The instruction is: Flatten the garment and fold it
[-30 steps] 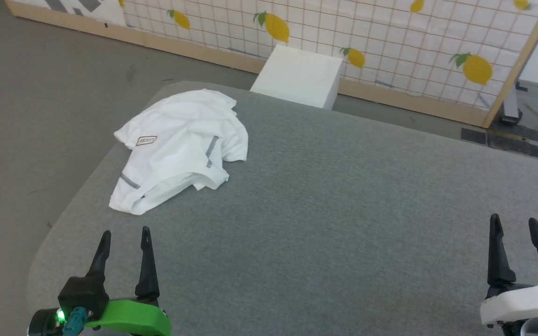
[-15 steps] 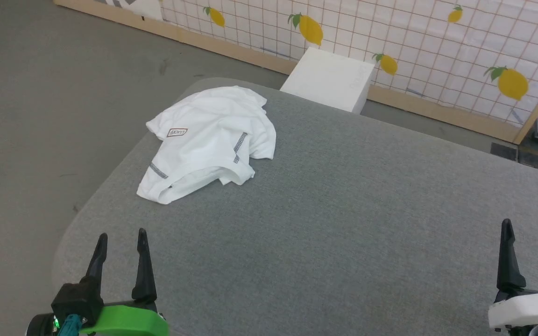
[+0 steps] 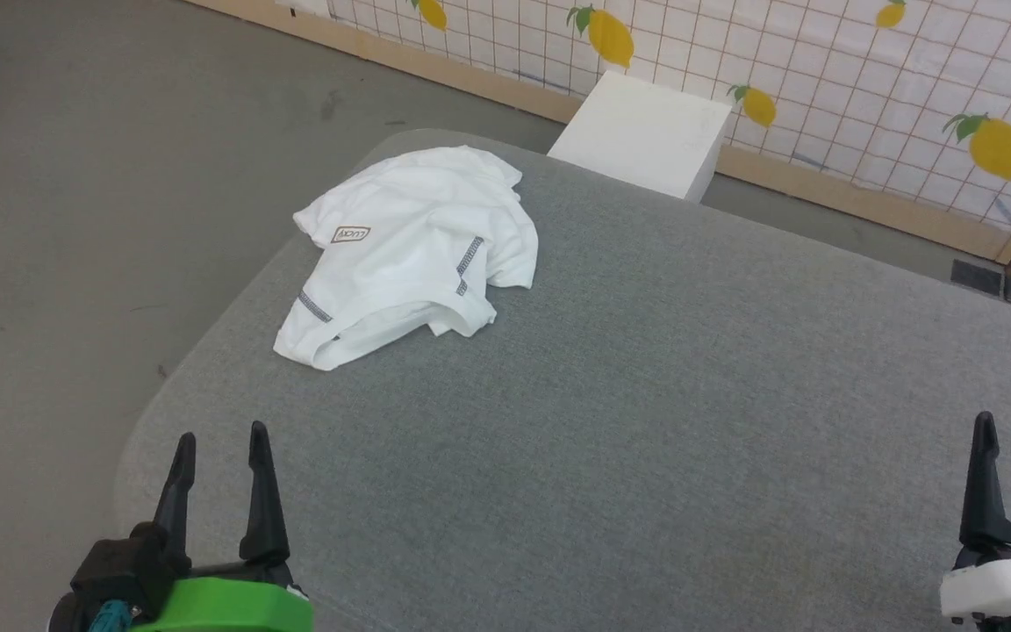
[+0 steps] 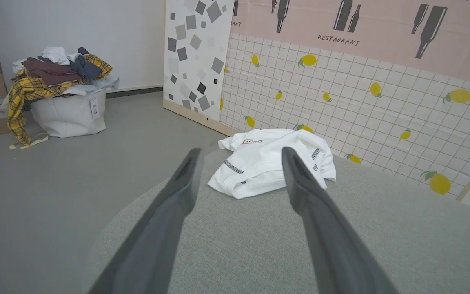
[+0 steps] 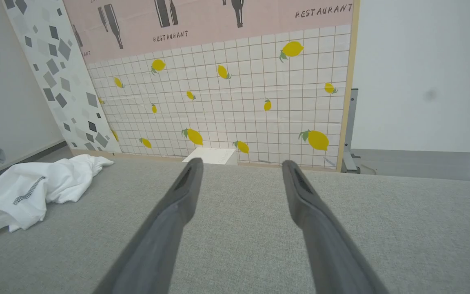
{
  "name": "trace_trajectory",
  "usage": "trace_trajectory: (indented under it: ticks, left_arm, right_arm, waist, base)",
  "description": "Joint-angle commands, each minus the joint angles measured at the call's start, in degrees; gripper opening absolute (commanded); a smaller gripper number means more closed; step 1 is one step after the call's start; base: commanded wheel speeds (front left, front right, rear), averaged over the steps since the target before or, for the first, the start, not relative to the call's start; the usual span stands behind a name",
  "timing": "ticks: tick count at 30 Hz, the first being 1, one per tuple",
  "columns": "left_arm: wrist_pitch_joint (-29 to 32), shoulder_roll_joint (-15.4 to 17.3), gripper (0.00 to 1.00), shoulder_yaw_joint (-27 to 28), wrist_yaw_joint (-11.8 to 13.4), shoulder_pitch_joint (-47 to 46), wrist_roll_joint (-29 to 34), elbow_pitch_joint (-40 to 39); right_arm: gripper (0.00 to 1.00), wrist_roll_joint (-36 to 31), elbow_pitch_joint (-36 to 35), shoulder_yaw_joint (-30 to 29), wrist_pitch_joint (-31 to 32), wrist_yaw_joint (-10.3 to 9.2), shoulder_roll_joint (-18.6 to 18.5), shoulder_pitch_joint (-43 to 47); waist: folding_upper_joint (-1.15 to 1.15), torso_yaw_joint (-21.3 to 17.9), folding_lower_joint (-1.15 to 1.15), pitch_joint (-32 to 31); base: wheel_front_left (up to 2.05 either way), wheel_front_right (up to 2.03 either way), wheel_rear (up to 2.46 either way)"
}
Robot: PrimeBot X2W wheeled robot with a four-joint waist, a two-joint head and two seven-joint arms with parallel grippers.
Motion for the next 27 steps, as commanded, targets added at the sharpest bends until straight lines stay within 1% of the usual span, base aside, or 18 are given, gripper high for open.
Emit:
trace_trajectory:
  ticks: [1,4,10,12,14,15,18,19,21,25,27]
  left_arm:
    - [-0.60,-0.26,1.00,-0.12,-0.78,0.23,-1.22,-0.37]
    - [0.92,0.64,1.00,-0.39,-2.16,-1.56,-2.78,-1.01]
    - [12.04,6.74,1.00,-0.41,-4.19,-10.56,-5.31,-8.21]
    - [16.11,9.43,1.00,-0.60,-4.79,-14.53,-6.19,-9.26]
    - [19.67,10.81,1.00,-0.81,-5.14,-18.77,-8.17,-9.66]
    - [21.89,12.20,1.00,-1.29,-5.30,-21.06,-8.18,-9.65]
    - [26.65,15.20,1.00,-2.62,-5.66,-27.07,-8.52,-8.77]
    - [28.26,16.81,1.00,-3.35,-5.79,-29.24,-7.92,-8.22]
    - [30.37,18.62,1.00,-4.30,-5.91,-33.03,-7.37,-6.93]
    - [34.40,19.87,1.00,-5.46,-6.04,-39.61,-8.64,-2.63]
    - [37.13,20.10,1.00,-5.61,-6.03,-42.73,-9.96,0.91]
  right_arm:
    - [1.00,0.49,0.09,-0.62,-0.72,-0.09,0.04,0.51]
    - [1.00,0.28,-0.12,-1.06,-0.83,-0.09,0.04,0.67]
    - [1.00,-0.30,-0.71,-1.77,-0.83,-0.09,0.04,0.95]
    - [1.00,-0.78,-0.95,-1.63,-0.83,-0.09,0.04,0.82]
    - [1.00,-1.28,-1.25,-1.32,-0.83,-0.09,0.04,0.49]
    - [1.00,-1.52,-1.43,-1.08,-0.83,-0.09,0.04,0.32]
    - [1.00,-2.24,-1.94,-0.70,-0.83,-0.09,0.04,-0.05]
    - [1.00,-2.59,-2.14,-0.58,-0.83,-0.09,0.04,-0.25]
    - [1.00,-3.17,-2.48,-0.60,-0.83,-0.09,0.04,-0.65]
    - [1.00,-4.35,-3.21,-0.29,-0.83,-0.09,0.04,-1.45]
    - [1.00,-4.89,-3.59,-0.18,-0.83,-0.09,0.04,-1.95]
  waist:
    - [0.00,0.31,0.00,0.34]
    - [0.00,0.50,0.00,0.66]
    - [0.00,0.75,0.00,1.62]
    - [0.00,0.59,0.00,2.19]
    - [0.00,0.24,0.00,2.86]
    - [0.00,-0.06,0.00,3.17]
    - [0.00,-0.98,0.00,4.32]
    - [0.00,-1.51,0.00,4.86]
    - [0.00,-2.46,0.00,5.82]
    - [0.00,-4.53,0.00,8.01]
    - [0.00,-5.71,0.00,9.05]
  base:
    - [0.00,0.00,0.00]
    - [0.00,0.00,0.00]
    - [0.00,0.00,0.00]
    - [0.00,0.00,0.00]
    - [0.00,0.00,0.00]
    - [0.00,0.00,0.00]
    - [0.00,0.00,0.00]
    - [0.00,0.00,0.00]
    - [0.00,0.00,0.00]
    - [0.00,0.00,0.00]
    - [0.00,0.00,0.00]
